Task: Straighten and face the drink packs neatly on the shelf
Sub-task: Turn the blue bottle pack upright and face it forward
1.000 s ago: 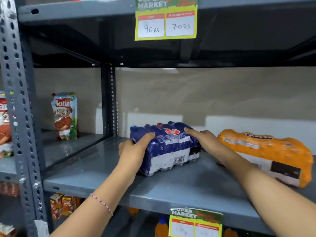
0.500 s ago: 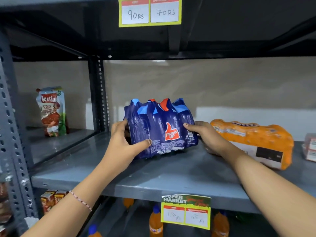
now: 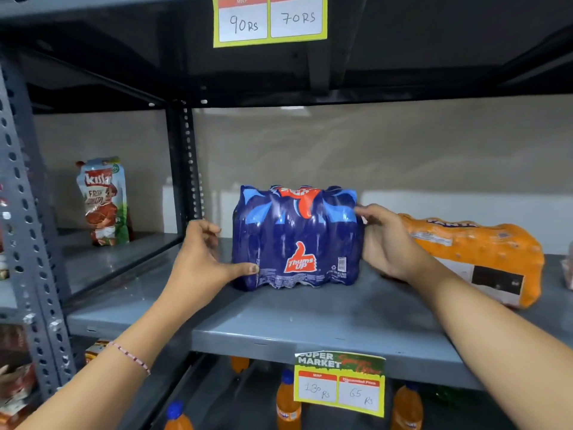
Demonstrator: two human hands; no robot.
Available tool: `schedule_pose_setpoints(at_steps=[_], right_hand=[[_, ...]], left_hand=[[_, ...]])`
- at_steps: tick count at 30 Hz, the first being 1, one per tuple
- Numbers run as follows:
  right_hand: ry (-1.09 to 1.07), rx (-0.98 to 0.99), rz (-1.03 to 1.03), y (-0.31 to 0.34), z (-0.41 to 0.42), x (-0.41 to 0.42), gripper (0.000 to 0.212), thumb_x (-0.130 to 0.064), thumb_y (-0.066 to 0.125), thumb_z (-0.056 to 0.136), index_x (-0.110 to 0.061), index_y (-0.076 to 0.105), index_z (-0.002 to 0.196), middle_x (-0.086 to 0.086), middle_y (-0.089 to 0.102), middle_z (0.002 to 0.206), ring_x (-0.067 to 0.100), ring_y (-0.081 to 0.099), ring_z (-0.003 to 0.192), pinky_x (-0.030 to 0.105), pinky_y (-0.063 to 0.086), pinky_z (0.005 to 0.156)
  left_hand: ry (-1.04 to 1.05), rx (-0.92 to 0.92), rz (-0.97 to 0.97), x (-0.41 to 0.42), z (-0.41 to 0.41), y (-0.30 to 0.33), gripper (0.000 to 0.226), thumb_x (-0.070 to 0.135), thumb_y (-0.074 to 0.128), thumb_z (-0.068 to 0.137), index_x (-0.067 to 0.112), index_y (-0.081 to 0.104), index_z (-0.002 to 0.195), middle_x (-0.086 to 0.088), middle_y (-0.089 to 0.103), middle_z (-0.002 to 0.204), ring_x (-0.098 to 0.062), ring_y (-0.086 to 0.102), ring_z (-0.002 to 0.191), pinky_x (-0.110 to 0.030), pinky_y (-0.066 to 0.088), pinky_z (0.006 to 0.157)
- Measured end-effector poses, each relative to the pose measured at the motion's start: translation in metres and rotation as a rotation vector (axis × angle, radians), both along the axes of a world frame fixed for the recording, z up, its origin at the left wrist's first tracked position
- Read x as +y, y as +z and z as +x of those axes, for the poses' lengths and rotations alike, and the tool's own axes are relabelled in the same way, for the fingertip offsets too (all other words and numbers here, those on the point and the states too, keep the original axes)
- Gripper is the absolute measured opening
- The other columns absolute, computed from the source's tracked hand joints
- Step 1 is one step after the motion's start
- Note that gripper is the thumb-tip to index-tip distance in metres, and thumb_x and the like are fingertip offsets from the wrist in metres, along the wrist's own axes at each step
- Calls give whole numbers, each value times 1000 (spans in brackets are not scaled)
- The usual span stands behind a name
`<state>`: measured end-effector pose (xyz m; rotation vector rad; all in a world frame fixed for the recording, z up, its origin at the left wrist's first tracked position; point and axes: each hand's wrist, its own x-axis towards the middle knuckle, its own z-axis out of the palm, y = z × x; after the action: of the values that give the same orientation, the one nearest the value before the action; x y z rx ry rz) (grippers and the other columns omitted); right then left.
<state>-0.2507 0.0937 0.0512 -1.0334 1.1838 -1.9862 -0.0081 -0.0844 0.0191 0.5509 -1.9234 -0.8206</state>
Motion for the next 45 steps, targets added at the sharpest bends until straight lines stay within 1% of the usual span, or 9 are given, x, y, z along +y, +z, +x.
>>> schedule_pose_setpoints(at_steps=[5, 10, 19, 22, 27, 32, 35, 38, 45], right_hand=[[57, 40, 185, -7, -7, -4, 73, -71, 39, 94, -19, 62, 138, 11, 66, 138, 34, 60, 129, 56, 37, 116], [-11, 64, 269, -7, -11, -2, 84, -77, 32, 92, -5, 65, 119, 17, 76, 109, 29, 76, 92, 41, 59, 84], [-9, 72, 292, -4, 0, 3, 55, -61, 52, 93, -7, 62, 87, 20, 70, 74, 33, 75, 66, 42, 64, 66], [-258, 233, 291, -8, -6, -7, 28, -40, 65, 95, -13, 57, 99, 10, 64, 94, 21, 67, 79, 35, 55, 71], [-450, 406, 379, -16, 0, -17, 74, -10, 84, 81, -16, 30, 132, 2, 55, 116, 17, 61, 103, 24, 51, 74], [-317, 379, 373, -18, -12, -14, 94, -10, 88, 76, -20, 29, 149, 5, 60, 139, 25, 64, 121, 44, 55, 100], [-299, 585, 431, -19, -11, -12, 78, -20, 92, 72, -20, 52, 139, -1, 71, 130, 12, 73, 108, 29, 60, 89], [-343, 725, 468, -17, -6, -4, 88, -40, 95, 62, -29, 54, 140, -12, 74, 125, 6, 72, 108, 33, 58, 96], [-409, 851, 527, -7, 27, 35, 67, -45, 93, 65, -33, 65, 124, -21, 75, 112, -2, 71, 100, 14, 54, 79]], left_hand=[[-4, -149, 133, -19, -18, 6, 31, 23, 83, 80, 20, 64, 105, 3, 74, 87, -18, 71, 82, -33, 54, 80], [-317, -151, 282, -9, -17, 17, 94, 38, 85, 74, 12, 41, 151, -2, 59, 144, -18, 55, 134, -38, 39, 117], [-351, -31, 320, -18, -8, 10, 128, 48, 101, 27, 23, 50, 141, 3, 74, 122, -21, 74, 105, -42, 55, 98], [-161, 4, 283, -33, -6, 13, 95, 40, 102, 35, 21, 59, 118, 1, 73, 105, -19, 70, 89, -38, 56, 87], [-223, 121, 389, -28, -25, 20, 14, 14, 72, 92, 6, 61, 91, -13, 65, 74, -20, 67, 54, -31, 61, 62], [-280, 100, 459, -26, -33, 30, 61, 68, 66, 78, 9, 61, 93, -10, 66, 78, -27, 70, 68, -47, 61, 85], [-182, -128, 312, -20, -31, 26, 85, 90, 53, 65, 16, 65, 105, 1, 74, 101, -21, 70, 92, -42, 55, 93], [-121, -249, 214, -15, -28, 24, 60, 72, 52, 86, 21, 58, 118, 12, 67, 108, -13, 62, 101, -24, 47, 77], [-225, -107, 276, -18, -9, 10, 34, 52, 66, 89, 22, 64, 104, -1, 75, 111, -21, 73, 105, -49, 58, 95]])
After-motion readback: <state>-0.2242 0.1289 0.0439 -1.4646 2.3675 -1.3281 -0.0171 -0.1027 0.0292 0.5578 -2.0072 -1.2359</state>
